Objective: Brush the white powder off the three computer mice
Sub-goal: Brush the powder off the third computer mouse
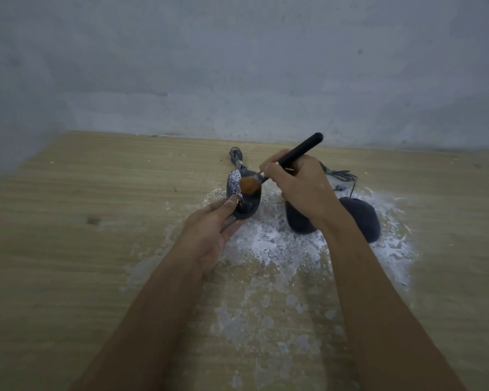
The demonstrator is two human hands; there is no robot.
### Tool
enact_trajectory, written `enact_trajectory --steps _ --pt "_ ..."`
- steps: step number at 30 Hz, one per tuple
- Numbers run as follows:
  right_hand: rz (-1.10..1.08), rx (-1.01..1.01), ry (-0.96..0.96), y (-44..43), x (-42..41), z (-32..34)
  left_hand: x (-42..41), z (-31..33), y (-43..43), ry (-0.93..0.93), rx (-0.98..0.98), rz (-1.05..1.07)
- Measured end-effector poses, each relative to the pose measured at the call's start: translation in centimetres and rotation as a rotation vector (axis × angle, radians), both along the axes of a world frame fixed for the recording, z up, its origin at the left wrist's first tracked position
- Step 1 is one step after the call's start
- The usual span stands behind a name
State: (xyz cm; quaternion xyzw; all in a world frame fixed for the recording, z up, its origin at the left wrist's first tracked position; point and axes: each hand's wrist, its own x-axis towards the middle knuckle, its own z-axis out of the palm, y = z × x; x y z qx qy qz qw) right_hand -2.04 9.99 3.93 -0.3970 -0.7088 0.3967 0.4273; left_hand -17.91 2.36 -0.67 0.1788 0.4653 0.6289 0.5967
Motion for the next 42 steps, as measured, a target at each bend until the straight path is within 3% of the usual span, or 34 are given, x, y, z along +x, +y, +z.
enact_trajectory --steps 2,5,10,14,18,22,27,31,35,39,42 --pt "-0.024 0.012 -0.019 0.1 0.3 0.0 0.0 0.0 0.0 0.006 0.006 0.0" --pt "0.138 -0.059 -0.139 0.2 1.0 -0.1 -0.1 0.0 0.0 -0.004 0.015 0.018" --pt "0.004 -0.019 0.002 0.5 1.0 0.0 -0.1 0.2 -0.2 -0.044 0.049 0.014" --pt "0.171 -0.098 -0.1 0.2 1.4 -0.2 -0.1 0.2 -0.3 -0.054 0.049 0.02" --pt "-0.027 -0.024 0.067 0.5 1.1 0.1 -0.2 0.1 -0.3 -0.076 0.068 -0.003" --pt "0.198 -0.107 -0.053 0.3 1.8 0.0 -0.2 0.0 -0.3 -0.08 0.07 -0.011" --pt "-0.04 -0.002 0.036 0.8 1.6 0.1 -0.3 -0.1 -0.2 -0.091 0.067 -0.026" --pt "0.18 -0.026 -0.103 0.2 1.7 0.1 0.0 -0.1 -0.3 -0.063 0.079 -0.001" --pt "-0.036 0.086 0.012 0.0 0.5 0.4 0.3 0.0 -0.4 -0.022 0.072 0.012" --pt "0.187 0.034 -0.178 -0.6 0.5 0.4 0.4 0.1 -0.5 -0.021 0.072 0.018" --pt "0.067 0.042 -0.067 -0.4 0.2 0.4 0.5 0.2 -0.4 -0.019 0.069 0.017"
